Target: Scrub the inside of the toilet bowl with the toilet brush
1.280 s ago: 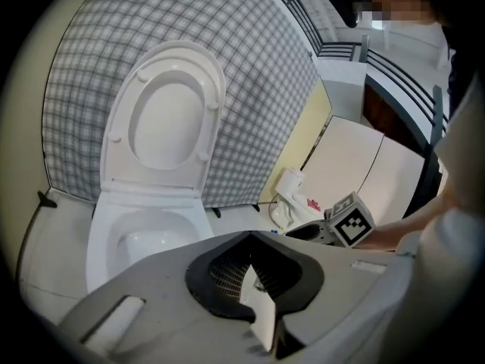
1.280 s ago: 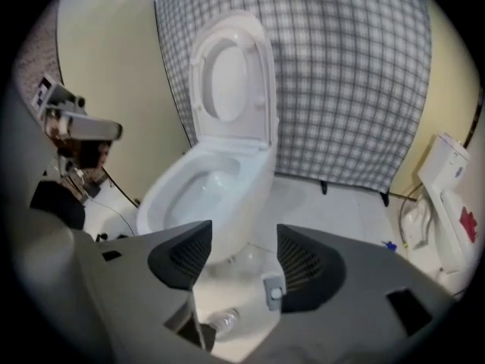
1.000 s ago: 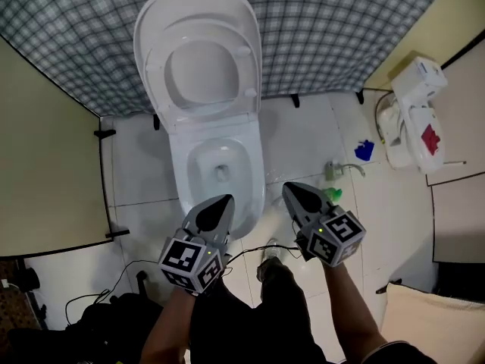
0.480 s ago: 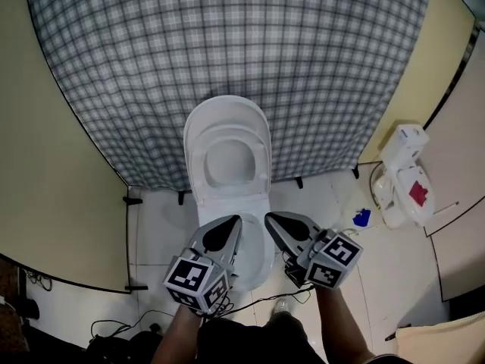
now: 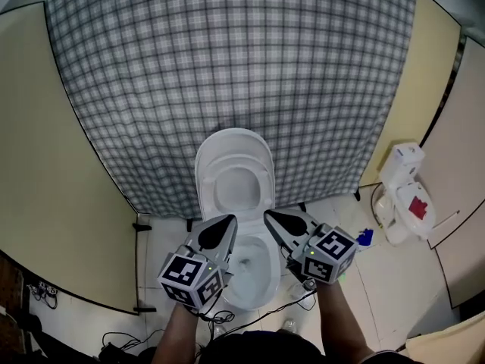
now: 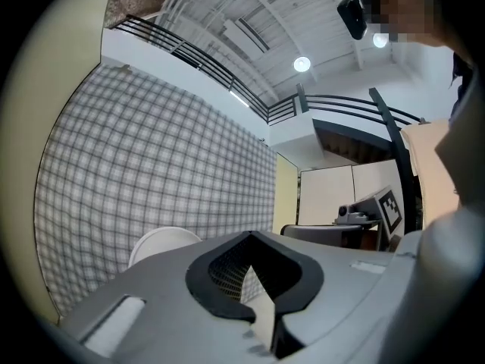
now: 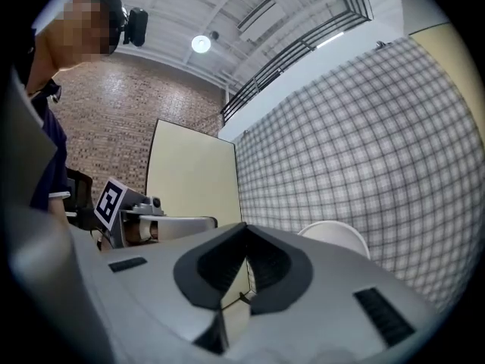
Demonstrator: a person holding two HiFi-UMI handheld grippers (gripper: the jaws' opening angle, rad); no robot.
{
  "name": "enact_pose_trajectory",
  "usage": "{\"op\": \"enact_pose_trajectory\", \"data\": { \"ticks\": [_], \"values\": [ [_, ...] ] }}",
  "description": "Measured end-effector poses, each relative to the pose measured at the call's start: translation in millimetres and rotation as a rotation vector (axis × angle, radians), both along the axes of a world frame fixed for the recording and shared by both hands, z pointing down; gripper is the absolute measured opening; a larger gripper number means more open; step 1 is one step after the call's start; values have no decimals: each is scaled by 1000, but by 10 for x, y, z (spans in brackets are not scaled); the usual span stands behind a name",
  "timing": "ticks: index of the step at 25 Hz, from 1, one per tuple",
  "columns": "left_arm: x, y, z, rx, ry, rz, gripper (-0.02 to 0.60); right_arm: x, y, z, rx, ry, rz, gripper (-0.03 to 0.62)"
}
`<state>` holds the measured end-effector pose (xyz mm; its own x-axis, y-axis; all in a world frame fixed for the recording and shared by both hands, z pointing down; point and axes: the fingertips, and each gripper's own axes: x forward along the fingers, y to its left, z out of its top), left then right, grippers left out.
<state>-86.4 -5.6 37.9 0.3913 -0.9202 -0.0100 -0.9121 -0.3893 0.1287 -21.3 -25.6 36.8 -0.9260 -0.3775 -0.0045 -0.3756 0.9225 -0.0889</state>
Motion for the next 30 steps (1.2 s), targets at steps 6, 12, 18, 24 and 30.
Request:
{"op": "enact_pose_trajectory", "data": {
  "ticks": [6,12,18,24,30],
  "values": [
    [-49,129,-39,2,-22,9,10,-89,135,-53,15,4,3,0],
    [-59,36,-15,-13,-22,2,9,-122,71,-55,12,21,-8,2],
    [41,-65,-64,-16,-25,4,9,-13,-37,-119,18,36,-10,2],
    [169,306,-218,-15,-26,-22,9,105,316,-295,33,51,-42,2],
    [-65,-29,10,-7,-27,12,10,-140,37,-57,35,49,-20,2]
  ]
}}
